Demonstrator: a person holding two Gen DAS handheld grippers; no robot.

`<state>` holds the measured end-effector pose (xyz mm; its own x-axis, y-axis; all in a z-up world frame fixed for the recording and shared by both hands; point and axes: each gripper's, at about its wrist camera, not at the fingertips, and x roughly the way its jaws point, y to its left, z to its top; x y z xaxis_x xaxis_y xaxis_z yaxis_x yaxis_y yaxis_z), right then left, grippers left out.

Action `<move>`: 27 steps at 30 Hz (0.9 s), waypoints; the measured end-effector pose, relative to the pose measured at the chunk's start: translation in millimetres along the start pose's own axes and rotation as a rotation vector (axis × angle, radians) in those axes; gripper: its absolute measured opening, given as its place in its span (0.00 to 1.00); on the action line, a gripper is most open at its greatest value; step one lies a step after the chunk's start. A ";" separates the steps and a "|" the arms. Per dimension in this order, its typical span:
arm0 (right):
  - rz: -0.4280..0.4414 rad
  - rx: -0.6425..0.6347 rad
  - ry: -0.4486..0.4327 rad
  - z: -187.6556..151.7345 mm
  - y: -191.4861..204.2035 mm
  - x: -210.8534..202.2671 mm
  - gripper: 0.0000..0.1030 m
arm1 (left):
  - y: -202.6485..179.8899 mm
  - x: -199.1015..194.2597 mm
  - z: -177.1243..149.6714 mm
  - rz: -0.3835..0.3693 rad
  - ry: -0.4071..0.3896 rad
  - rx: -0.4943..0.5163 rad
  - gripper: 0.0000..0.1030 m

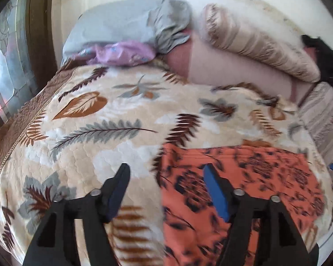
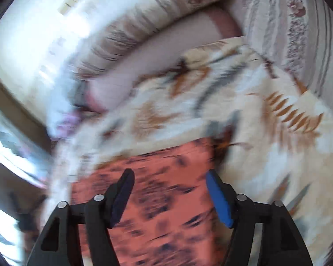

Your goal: Fold small clothes

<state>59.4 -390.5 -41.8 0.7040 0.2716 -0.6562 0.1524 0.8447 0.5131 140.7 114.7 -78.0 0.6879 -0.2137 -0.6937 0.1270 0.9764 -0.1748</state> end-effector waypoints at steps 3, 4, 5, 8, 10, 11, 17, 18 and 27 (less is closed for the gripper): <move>0.197 0.041 0.038 -38.9 18.0 -6.9 0.79 | -24.9 -13.3 -35.9 -0.058 0.015 0.031 0.75; 0.229 0.076 0.059 -54.2 14.9 -1.5 0.80 | -29.2 -9.9 -49.1 -0.063 0.036 0.026 0.75; 0.229 0.109 0.086 -70.3 7.3 7.5 0.80 | -31.6 3.4 -66.1 -0.053 0.094 0.022 0.75; 0.067 0.263 0.181 -115.9 -49.1 43.3 0.58 | -21.9 50.0 -108.6 0.019 0.258 -0.005 0.78; 0.088 0.323 0.122 -118.6 -60.0 23.2 0.52 | -19.7 34.0 -102.9 0.039 0.244 -0.032 0.78; 0.076 0.330 0.124 -116.2 -57.9 12.7 0.60 | -21.1 23.3 -97.0 0.058 0.235 -0.033 0.78; 0.107 0.326 0.049 -124.1 -67.7 -10.2 0.85 | -22.1 30.8 -113.7 0.104 0.246 0.028 0.82; 0.048 0.379 0.092 -131.3 -81.0 -3.3 0.84 | -16.2 36.2 -119.9 0.091 0.255 0.002 0.83; 0.206 0.585 0.009 -154.4 -83.5 -36.4 0.74 | -51.1 -7.8 -86.6 0.038 0.118 -0.021 0.83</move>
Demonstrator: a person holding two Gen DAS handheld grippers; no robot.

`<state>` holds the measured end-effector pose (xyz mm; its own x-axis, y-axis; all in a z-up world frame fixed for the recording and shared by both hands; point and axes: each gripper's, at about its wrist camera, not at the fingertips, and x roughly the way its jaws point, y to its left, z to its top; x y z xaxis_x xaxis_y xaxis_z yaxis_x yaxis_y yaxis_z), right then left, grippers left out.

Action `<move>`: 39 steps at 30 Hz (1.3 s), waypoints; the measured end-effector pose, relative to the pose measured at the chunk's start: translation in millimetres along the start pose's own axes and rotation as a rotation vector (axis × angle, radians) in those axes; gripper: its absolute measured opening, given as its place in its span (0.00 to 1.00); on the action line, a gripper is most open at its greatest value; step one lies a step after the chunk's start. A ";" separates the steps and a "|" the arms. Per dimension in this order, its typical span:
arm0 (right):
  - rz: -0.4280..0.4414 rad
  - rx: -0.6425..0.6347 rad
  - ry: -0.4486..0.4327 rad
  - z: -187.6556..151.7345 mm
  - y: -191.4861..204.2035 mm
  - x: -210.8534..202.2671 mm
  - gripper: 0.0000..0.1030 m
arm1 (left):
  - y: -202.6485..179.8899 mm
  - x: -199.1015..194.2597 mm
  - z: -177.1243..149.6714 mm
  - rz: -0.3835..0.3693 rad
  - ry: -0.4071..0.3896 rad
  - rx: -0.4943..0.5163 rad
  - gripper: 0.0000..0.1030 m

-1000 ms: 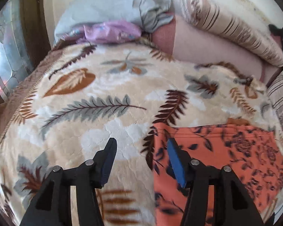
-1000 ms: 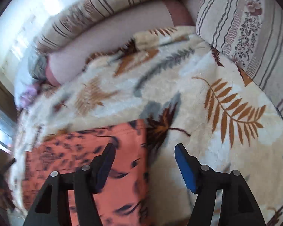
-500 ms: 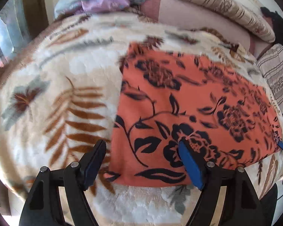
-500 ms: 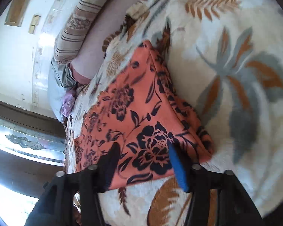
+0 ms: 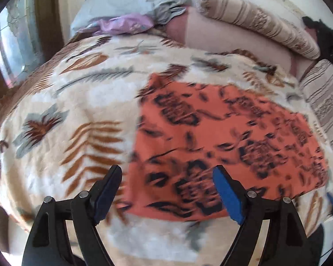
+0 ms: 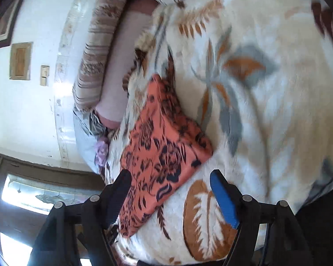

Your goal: Fold small clothes

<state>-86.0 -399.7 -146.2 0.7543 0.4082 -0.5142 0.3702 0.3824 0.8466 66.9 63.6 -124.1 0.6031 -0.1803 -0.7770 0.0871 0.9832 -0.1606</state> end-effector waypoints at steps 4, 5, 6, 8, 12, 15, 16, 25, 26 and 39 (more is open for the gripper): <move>0.009 0.044 0.002 -1.7 -3.2 34.1 0.74 | -54.3 2.8 9.8 -0.104 -0.029 0.069 0.83; 0.005 0.075 -0.009 -0.1 -9.6 37.6 0.74 | -68.8 5.0 11.3 -0.125 -0.036 0.095 0.83; -0.001 0.086 -0.028 3.0 -10.9 43.8 0.74 | -80.6 8.4 12.8 -0.140 -0.040 0.110 0.83; -0.033 0.066 -0.061 6.1 -3.6 46.4 0.69 | -102.9 19.6 14.7 -0.160 -0.026 0.143 0.83; -0.149 -0.009 -0.069 17.2 5.4 49.3 0.13 | -128.4 42.0 18.6 -0.142 0.028 0.148 0.83; -0.228 -0.215 -0.123 9.7 38.7 33.1 0.12 | -134.6 35.7 23.3 -0.154 -0.016 0.136 0.83; -0.247 -0.264 -0.133 5.5 46.9 32.3 0.12 | -136.5 37.2 23.8 -0.140 -0.022 0.147 0.83; -0.096 -0.140 -0.031 15.4 -22.5 24.7 0.19 | -141.0 92.2 -1.0 0.008 0.101 0.254 0.87; -0.077 -0.120 -0.016 17.3 -28.5 22.2 0.19 | -140.7 92.3 -1.0 0.005 0.104 0.252 0.87; -0.202 -0.307 -0.017 98.1 49.5 24.7 0.56 | -137.7 93.0 2.5 -0.023 0.113 0.245 0.87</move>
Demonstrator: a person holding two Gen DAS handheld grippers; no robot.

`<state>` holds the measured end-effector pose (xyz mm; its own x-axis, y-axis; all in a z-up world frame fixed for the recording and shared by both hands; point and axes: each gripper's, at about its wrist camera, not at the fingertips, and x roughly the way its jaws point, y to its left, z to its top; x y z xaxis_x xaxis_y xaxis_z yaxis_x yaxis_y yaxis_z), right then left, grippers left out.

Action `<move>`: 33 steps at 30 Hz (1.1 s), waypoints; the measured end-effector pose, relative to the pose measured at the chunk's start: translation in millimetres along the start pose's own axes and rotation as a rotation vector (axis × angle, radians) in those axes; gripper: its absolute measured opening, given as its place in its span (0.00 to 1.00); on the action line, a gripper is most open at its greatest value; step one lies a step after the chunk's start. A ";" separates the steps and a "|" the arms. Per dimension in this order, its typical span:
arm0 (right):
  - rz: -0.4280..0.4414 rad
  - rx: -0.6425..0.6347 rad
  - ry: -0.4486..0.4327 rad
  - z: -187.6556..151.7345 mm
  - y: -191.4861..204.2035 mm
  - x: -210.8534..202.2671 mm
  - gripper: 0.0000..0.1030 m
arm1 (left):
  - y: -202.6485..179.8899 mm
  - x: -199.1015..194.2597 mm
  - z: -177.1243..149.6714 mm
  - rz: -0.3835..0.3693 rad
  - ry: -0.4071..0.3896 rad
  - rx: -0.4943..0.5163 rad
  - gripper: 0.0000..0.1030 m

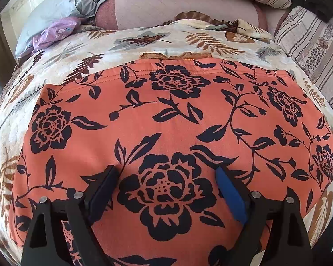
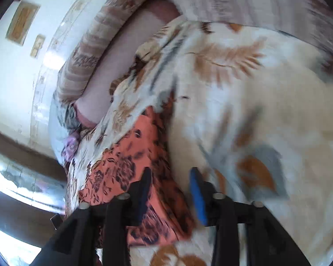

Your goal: Fold small clothes

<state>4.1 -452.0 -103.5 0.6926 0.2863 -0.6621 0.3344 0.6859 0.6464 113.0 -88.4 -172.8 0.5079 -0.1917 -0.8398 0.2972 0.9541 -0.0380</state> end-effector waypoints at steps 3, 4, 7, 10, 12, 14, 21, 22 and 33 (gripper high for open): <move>0.036 -0.072 0.095 33.4 23.6 54.1 0.75 | 1.7 0.7 0.4 -0.009 0.003 -0.003 0.87; 0.025 -0.102 0.127 42.1 30.4 73.6 0.75 | 2.1 0.9 0.7 -0.012 0.003 -0.005 0.87; -0.027 -0.082 0.246 60.6 31.2 133.7 0.64 | 2.4 1.4 1.3 -0.016 0.004 -0.006 0.88; -0.073 -0.175 0.297 59.1 53.1 150.4 0.18 | 4.1 0.9 1.1 -0.031 0.004 -0.005 0.88; -0.109 -0.277 0.204 57.8 76.8 131.2 0.15 | 6.0 0.5 0.3 -0.047 0.000 0.005 0.88; -0.165 -0.279 0.163 61.2 71.4 129.7 0.15 | 5.4 0.7 -1.1 -0.049 -0.010 0.014 0.89; -0.246 -0.160 0.135 63.5 46.4 122.0 0.28 | 5.2 1.3 -0.8 -0.050 -0.011 0.017 0.90; -0.259 -0.148 0.106 63.1 49.1 110.5 0.30 | 5.3 1.2 -0.6 -0.050 -0.010 0.016 0.90; -0.075 -0.139 0.214 -33.3 57.6 92.7 0.66 | 25.8 -26.8 7.0 -0.112 0.001 -0.036 0.89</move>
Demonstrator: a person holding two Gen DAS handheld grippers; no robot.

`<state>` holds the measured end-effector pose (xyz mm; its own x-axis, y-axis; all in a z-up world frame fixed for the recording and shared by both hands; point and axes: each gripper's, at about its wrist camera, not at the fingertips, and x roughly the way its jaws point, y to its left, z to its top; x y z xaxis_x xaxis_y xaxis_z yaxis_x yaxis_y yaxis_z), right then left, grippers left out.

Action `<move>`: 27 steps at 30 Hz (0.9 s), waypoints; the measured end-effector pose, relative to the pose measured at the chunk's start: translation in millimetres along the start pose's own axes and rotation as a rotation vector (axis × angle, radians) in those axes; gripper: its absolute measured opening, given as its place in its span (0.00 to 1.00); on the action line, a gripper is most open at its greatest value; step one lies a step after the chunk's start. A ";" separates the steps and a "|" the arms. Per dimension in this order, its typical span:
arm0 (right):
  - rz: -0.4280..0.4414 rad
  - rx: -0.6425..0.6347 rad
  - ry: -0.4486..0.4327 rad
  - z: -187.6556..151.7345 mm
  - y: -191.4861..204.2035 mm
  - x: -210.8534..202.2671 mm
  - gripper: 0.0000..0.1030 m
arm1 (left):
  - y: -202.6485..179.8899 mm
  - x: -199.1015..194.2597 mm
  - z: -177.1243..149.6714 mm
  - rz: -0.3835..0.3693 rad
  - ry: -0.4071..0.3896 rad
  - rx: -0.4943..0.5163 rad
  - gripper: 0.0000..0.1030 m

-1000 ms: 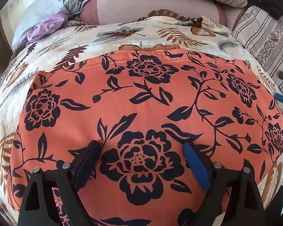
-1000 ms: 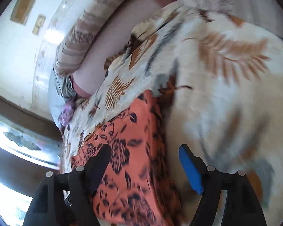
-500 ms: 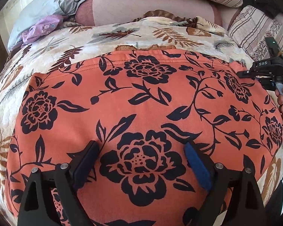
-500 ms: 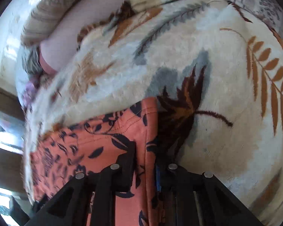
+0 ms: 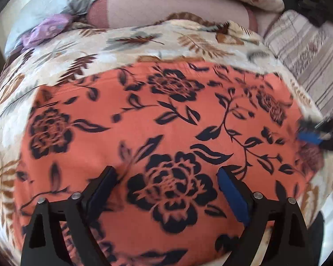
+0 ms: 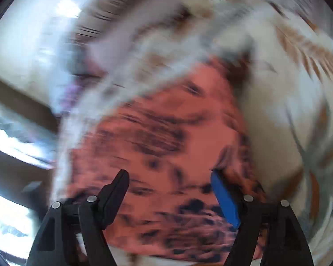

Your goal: Fold small clothes

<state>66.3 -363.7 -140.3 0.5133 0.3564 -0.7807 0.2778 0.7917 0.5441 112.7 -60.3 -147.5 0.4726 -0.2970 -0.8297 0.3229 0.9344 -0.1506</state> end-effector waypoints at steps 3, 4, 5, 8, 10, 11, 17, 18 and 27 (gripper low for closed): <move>0.044 0.074 -0.067 -3.0 -3.1 -18.3 0.59 | 35.3 -54.5 -15.3 -0.040 -0.122 -0.093 0.89; 0.024 0.059 -0.061 -3.0 1.6 -20.7 0.62 | 53.0 -68.8 -24.7 -0.030 -0.142 -0.140 0.89; 0.006 0.040 -0.057 -4.1 6.2 -22.4 0.62 | 72.8 -77.9 -35.4 -0.015 -0.145 -0.197 0.89; 0.000 0.008 -0.058 -13.6 16.2 -22.9 0.65 | 132.6 -79.4 -70.5 0.022 -0.097 -0.409 0.89; 0.006 -0.003 -0.048 -22.9 15.1 -22.2 0.68 | 163.6 -64.8 -93.5 0.002 -0.019 -0.547 0.81; -0.001 -0.017 -0.049 -27.7 13.0 -17.4 0.68 | 172.2 -57.5 -102.3 -0.030 0.003 -0.567 0.64; 0.005 -0.021 -0.047 -27.5 11.5 -11.6 0.68 | 174.7 -70.3 -109.7 -0.024 0.005 -0.519 0.13; 0.008 -0.018 -0.047 -26.3 11.4 -10.0 0.68 | 175.4 -65.0 -113.9 -0.022 0.019 -0.518 0.13; 0.023 -0.036 -0.044 -24.4 10.1 -8.1 0.68 | 167.7 -101.3 -70.2 0.002 -0.095 -0.400 0.53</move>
<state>45.1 -346.5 -136.1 0.5543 0.3535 -0.7535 0.2363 0.8013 0.5497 61.5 140.3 -126.4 0.5527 -0.2942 -0.7798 -0.0135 0.9324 -0.3613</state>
